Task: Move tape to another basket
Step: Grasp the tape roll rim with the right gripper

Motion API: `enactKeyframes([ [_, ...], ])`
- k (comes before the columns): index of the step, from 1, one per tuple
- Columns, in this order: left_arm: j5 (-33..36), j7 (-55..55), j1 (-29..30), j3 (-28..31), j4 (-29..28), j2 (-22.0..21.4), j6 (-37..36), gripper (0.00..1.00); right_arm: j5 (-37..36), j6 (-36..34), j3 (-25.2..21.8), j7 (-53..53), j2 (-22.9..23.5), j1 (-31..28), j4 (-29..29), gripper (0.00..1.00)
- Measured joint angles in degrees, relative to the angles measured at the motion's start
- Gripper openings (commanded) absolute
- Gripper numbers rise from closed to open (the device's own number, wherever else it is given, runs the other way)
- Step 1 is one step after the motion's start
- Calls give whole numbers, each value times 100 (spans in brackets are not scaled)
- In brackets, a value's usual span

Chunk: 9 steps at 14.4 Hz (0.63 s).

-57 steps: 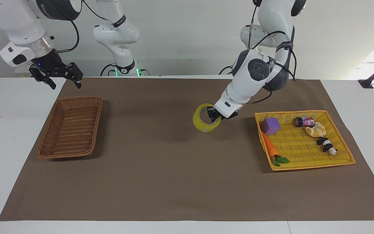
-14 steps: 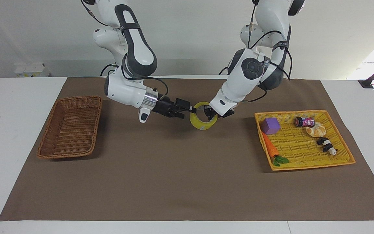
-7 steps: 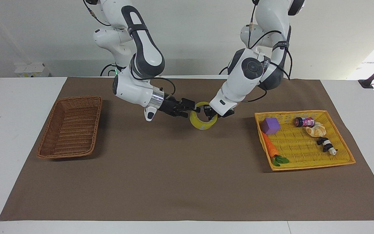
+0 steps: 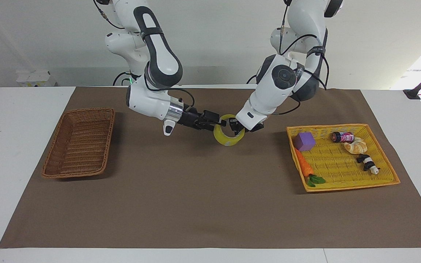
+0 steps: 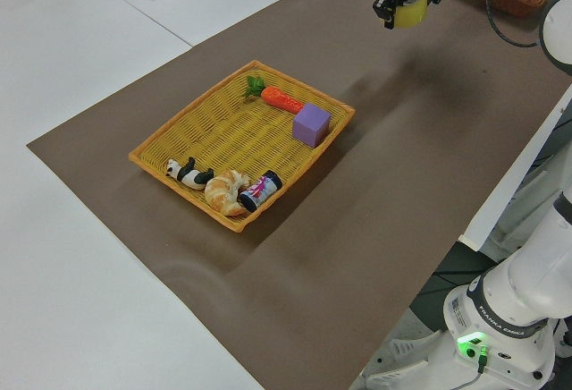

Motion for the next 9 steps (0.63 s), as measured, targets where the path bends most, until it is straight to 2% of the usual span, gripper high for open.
enactKeyframes([
  [1, 0, 0, 0, 1, -1, 0, 0, 0, 17, -1, 0, 0, 0, 0, -1, 84],
  [3, 0, 0, 0, 1, -3, 0, -1, 0, 54, -13, 0, 1, -1, 0, -1, 65],
  [4, 0, 0, 0, 1, -3, 0, -1, 0, 72, -30, 0, 1, -3, -1, -1, 51],
  [5, 0, 0, 2, 6, -3, -3, -1, 0, 72, -50, -5, 1, -5, -7, -9, 29],
  [6, -3, 2, 8, 18, -3, -16, -6, 0, 98, -120, -18, -2, -5, -31, -33, 13],
  [7, -21, 8, 6, 13, -2, -24, -13, 0, 119, -218, -18, -11, -5, -71, -36, 4],
  [9, -32, 8, 5, 3, -1, -45, -15, 0, 206, -365, -18, -21, -6, -133, -54, 0],
])
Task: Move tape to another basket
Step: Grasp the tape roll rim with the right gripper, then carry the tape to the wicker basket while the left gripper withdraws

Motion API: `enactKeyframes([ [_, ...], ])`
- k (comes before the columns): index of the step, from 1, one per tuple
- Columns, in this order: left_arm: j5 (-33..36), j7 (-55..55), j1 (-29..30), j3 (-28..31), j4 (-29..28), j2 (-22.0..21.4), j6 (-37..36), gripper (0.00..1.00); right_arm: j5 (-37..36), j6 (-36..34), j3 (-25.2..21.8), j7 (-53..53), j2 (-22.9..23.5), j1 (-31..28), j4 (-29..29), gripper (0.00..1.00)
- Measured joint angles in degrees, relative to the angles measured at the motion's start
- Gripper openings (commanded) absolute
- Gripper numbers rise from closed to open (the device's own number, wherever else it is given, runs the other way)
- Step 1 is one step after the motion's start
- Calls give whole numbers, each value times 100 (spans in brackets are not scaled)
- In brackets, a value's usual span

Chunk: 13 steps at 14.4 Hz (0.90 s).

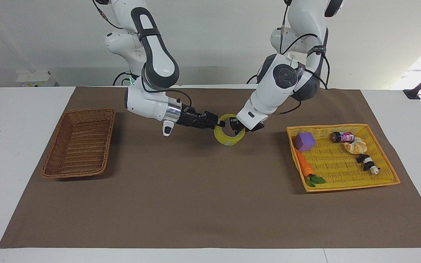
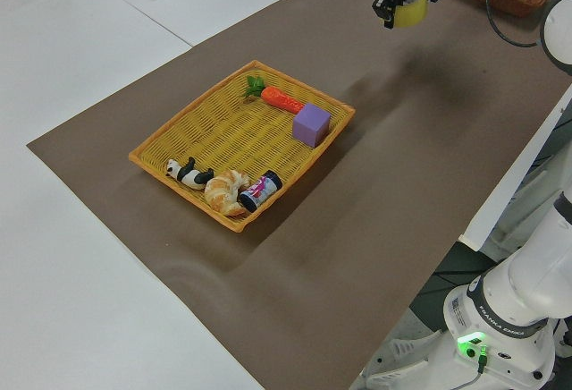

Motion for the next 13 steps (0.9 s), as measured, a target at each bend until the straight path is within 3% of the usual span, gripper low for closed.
enactKeyframes([
  [1, 0, 0, -1, -2, 0, -6, -1, 9, 25, -28, 0, 0, -1, -11, -7, 0],
  [2, 0, 0, -1, -2, 0, -9, -4, 27, 40, -31, 1, 0, -4, -11, -12, 0],
  [3, 0, 0, -1, -2, 1, -11, -17, 58, 51, -36, 2, 0, -7, -11, -20, 0],
  [4, -1, -16, -1, -1, 7, -18, -26, 83, 122, -41, 3, 49, -10, -12, -31, 0],
  [7, -1, -97, 4, 28, 222, -96, -502, 97, 228, -60, 2, 91, -40, -18, -38, 0],
  [10, 1, -134, 50, 162, 646, -278, -1085, 98, 234, -64, -4, 104, -71, -37, -38, 0],
  [13, 8, -134, 475, 241, 791, -581, -1406, 98, 163, -64, -11, 102, -71, -116, -35, 0],
])
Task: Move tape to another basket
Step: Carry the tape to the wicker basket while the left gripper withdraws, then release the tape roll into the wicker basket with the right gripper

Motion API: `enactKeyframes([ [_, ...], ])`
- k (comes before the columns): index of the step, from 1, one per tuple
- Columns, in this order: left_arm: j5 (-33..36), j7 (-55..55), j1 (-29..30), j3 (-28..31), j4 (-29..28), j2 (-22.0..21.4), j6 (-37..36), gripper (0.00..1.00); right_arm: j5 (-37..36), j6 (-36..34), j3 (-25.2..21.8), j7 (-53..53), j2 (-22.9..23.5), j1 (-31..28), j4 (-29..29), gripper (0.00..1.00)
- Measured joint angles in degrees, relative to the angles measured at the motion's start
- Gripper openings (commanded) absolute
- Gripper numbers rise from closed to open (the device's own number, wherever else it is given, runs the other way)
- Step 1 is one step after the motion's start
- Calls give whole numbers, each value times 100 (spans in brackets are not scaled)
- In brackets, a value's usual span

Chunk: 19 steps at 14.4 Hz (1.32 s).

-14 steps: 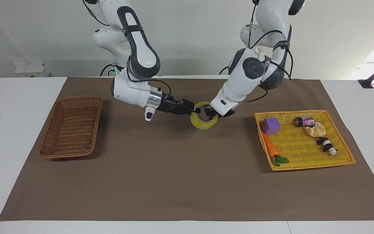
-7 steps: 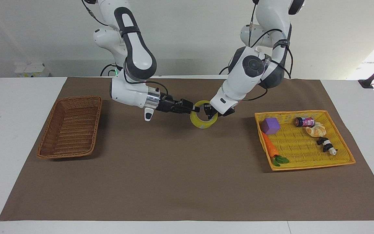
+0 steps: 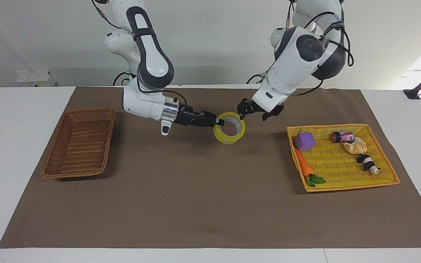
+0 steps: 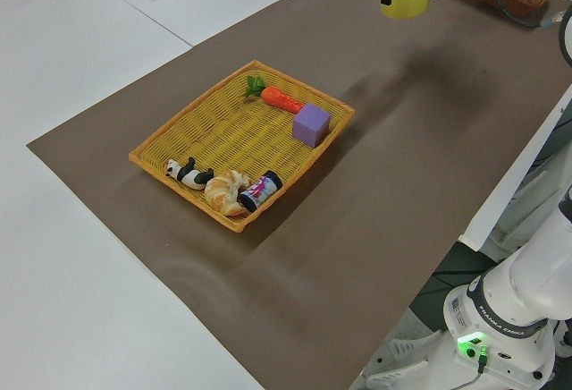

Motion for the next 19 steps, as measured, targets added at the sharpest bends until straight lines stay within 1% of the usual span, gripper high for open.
enactKeyframes([
  [2, 8, 14, 501, 22, 2, -177, -112, 98, -466, -48, -4, -1, 0, -174, 13, 0],
  [3, 11, 66, 770, 30, 2, -224, -139, 98, -744, -189, -9, -2, 0, -320, 36, 0],
  [5, 57, 410, 1334, 48, 1, -249, -172, 98, -1446, -529, -22, -6, -2, -765, 155, 0],
  [8, 332, 1184, 2058, 65, 0, -248, -234, 98, -2242, -1186, -64, -167, -9, -1756, 439, 0],
  [11, 473, 1689, 2682, 69, -5, -251, -236, 99, -2955, -1942, -95, -962, -12, -3112, 534, 0],
  [13, 583, 1733, 2844, 67, -42, -271, -237, 99, -3605, -2271, -114, -1610, -11, -3962, 535, 0],
  [15, 734, 1733, 2872, 66, -47, -274, -223, 99, -4132, -2514, -120, -2150, -3, -4581, 536, 0],
  [17, 775, 1733, 2903, 67, -69, -277, -231, 99, -4521, -2729, -121, -2598, 32, -4986, 565, 0],
  [19, 776, 1733, 2906, 61, -95, -280, -230, 99, -4671, -2911, -114, -3062, 123, -5261, 562, 0],
])
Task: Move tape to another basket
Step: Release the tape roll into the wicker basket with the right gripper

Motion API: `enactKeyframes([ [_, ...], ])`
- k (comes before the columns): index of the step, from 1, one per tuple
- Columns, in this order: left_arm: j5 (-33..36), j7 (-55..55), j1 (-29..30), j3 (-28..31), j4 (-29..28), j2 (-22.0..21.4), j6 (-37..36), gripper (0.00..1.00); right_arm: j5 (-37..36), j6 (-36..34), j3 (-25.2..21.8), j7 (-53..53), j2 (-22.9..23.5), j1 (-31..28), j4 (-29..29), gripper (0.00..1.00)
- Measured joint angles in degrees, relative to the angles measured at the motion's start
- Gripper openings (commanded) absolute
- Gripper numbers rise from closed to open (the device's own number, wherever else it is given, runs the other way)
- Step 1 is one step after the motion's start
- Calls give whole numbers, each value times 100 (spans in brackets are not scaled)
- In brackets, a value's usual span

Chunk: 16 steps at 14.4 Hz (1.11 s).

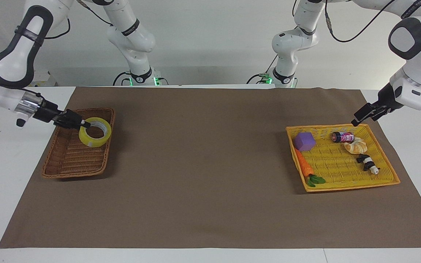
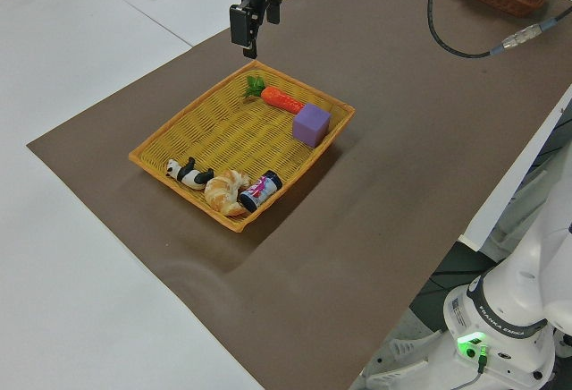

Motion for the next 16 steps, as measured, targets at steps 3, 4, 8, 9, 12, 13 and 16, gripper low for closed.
enactKeyframes([
  [3, 104, 7, -16, -57, 10, -69, 3, 99, -141, -60, -2, -764, 339, -343, 3, 0],
  [4, 271, 18, -57, -89, 17, -150, 3, 99, -188, -60, -2, -842, 400, -372, 5, 0],
  [8, 586, 20, -388, -147, 25, -742, -536, 99, -268, 106, 37, -957, 460, -357, -2, 0],
  [9, 591, 20, -461, -151, 25, -825, -627, 99, -286, 214, 39, -997, 487, -350, -11, 0],
  [12, 652, 20, -725, -157, 12, -870, -730, 99, -294, 393, 42, -1048, 561, -348, -52, 24],
  [13, 703, 20, -790, -157, -2, -866, -735, 99, -294, 393, 42, -1049, 559, -348, -47, 60],
  [16, 724, 20, -856, -154, -12, -852, -739, 99, -300, 543, 51, -1188, 562, -337, -50, 100],
])
